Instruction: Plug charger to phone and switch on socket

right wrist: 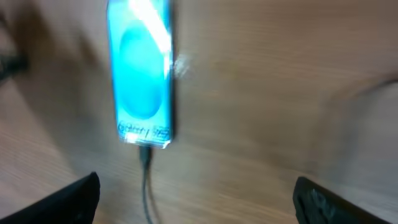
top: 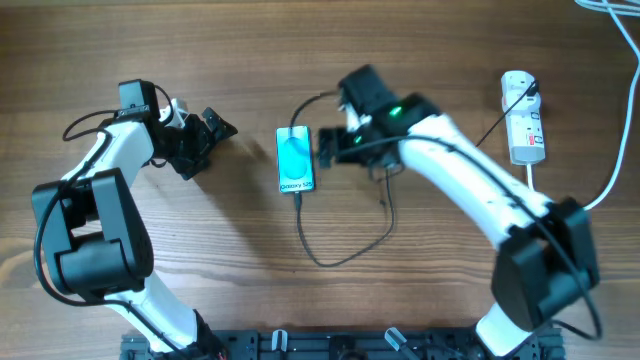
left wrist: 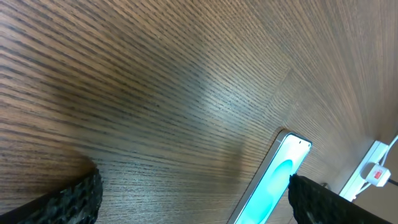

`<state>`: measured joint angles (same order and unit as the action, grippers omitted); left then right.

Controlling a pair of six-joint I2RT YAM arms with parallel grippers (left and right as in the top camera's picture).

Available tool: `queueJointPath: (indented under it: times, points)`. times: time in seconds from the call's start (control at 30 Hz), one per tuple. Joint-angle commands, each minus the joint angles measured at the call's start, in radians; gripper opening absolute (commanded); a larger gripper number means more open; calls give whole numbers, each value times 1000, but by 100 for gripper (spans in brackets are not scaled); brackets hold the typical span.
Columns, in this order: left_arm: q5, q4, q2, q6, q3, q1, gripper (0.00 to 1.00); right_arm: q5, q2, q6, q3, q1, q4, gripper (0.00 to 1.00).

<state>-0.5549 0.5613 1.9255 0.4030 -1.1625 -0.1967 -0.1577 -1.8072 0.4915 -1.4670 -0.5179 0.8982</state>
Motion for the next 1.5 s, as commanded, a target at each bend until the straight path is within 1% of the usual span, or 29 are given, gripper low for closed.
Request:
queueJointPath:
  times: [0.0, 0.1, 0.13, 0.2, 0.27, 0.3, 0.4, 0.53, 0.67, 0.8, 0.87, 0.97, 1.03, 1.23, 1.37, 1.47]
  points:
    - [36, 4, 4, 10, 3, 5, 100, 172, 47, 35, -64, 129, 41, 100]
    - [37, 4, 4, 9, 3, 8, 100, 188, 44, 68, -63, 286, 29, 99]
    - [37, 4, 4, 9, 3, 8, 100, 188, 44, 95, -63, 354, 4, 100]
    - [37, 4, 4, 9, 3, 8, 100, 182, 44, 124, -63, 431, -40, 100]
    - [37, 3, 4, 9, 3, 8, 100, 132, 44, 159, -63, 531, -108, 100]
    - [37, 4, 4, 9, 3, 8, 100, 109, 44, 167, -63, 557, -126, 100]
    - [37, 3, 4, 9, 3, 8, 100, 2, 44, 166, -63, 672, -188, 100]
    - [37, 4, 4, 9, 3, 8, 100, 25, 44, 164, -63, 793, -177, 100]
    - [37, 4, 4, 9, 3, 8, 100, 136, 44, 174, -63, 891, -121, 100]
    - [37, 4, 4, 9, 3, 8, 100, 81, 44, 131, -63, 936, -142, 100]
    - [37, 3, 4, 9, 3, 8, 100, 112, 44, 117, -63, 941, -125, 100]
    - [37, 4, 4, 9, 3, 8, 100, 281, 40, 167, -63, 941, -72, 100]
    - [37, 4, 4, 9, 3, 8, 100, 354, 24, 175, -61, 941, -48, 100]
    - [37, 4, 4, 9, 3, 8, 100, 360, -62, 193, -6, 941, -56, 100]
    - [37, 4, 4, 9, 3, 8, 100, 294, -147, 190, -3, 941, -56, 100]
    - [37, 3, 4, 9, 3, 8, 100, 284, -216, 187, -3, 941, -60, 100]
